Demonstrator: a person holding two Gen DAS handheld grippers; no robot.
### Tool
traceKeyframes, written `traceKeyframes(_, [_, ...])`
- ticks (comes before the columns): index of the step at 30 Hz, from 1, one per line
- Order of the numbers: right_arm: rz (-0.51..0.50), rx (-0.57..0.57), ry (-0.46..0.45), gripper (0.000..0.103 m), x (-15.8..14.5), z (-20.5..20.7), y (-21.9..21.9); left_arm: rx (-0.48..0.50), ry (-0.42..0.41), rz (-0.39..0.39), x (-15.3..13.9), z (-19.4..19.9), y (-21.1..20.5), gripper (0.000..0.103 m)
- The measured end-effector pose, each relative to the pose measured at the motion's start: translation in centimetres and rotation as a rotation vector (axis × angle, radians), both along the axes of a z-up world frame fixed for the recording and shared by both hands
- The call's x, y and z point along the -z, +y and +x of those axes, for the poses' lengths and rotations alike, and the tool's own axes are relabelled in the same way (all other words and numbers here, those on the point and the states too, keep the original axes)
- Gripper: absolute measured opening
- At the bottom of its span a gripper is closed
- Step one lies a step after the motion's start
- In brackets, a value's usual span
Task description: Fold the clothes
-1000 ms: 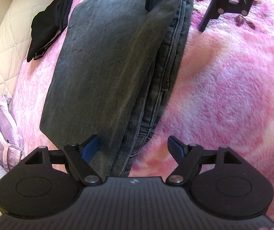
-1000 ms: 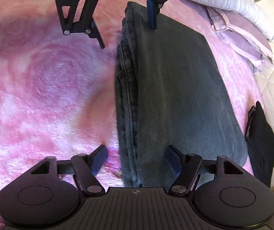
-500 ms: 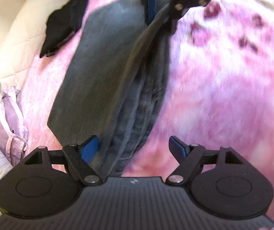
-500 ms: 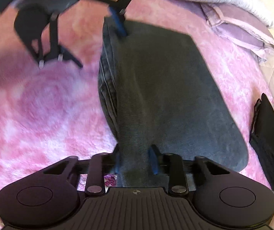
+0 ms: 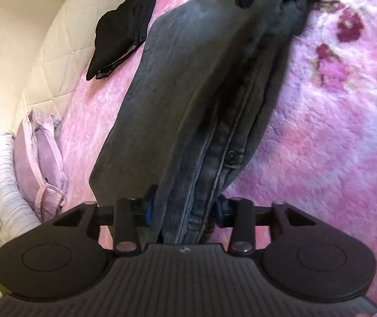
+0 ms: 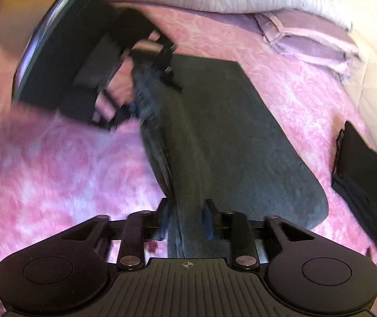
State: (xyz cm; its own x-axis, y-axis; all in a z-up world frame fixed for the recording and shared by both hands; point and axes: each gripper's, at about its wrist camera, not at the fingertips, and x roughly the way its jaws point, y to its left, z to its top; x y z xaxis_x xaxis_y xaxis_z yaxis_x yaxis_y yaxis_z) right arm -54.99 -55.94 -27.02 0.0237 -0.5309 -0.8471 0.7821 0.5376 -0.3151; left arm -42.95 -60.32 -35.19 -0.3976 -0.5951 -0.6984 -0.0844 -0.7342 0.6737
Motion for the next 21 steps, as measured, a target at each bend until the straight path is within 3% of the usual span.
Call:
traceKeyframes(1, [-0.013, -0.026, 0.048, 0.068, 0.9, 0.5, 0.9, 0.000, -0.002, 0.008, -0.5, 0.1, -0.1, 0.031])
traceKeyframes(2, [-0.027, -0.053, 0.096, 0.072, 1.8, 1.1, 1.7, -0.006, -0.002, 0.016, -0.9, 0.1, -0.2, 0.031])
traceKeyframes(5, [-0.077, -0.139, 0.255, 0.072, 4.8, 2.3, 3.4, -0.016, -0.006, 0.029, -2.2, 0.4, 0.3, 0.029])
traceKeyframes(6, [-0.081, -0.135, 0.280, 0.062, 5.2, 2.3, 3.3, -0.020, -0.008, 0.034, -2.7, 0.5, 0.4, 0.028])
traceKeyframes(7, [-0.079, -0.116, 0.279, 0.035, 5.0, 2.0, 3.0, -0.024, -0.009, 0.038, -3.1, 0.6, 0.6, 0.028])
traceKeyframes(10, [-0.061, -0.103, 0.237, 0.032, 2.9, 1.5, 3.1, -0.077, -0.001, 0.058, -4.8, 2.2, 3.1, 0.027])
traceKeyframes(16, [-0.099, -0.244, 0.211, 0.030, -2.5, 2.8, 9.2, -0.221, 0.033, 0.139, -7.8, 7.3, 12.8, 0.026])
traceKeyframes(21, [-0.039, -0.386, 0.185, 0.030, -3.4, 4.9, 14.2, -0.387, 0.067, 0.207, -8.0, 10.0, 21.3, 0.026])
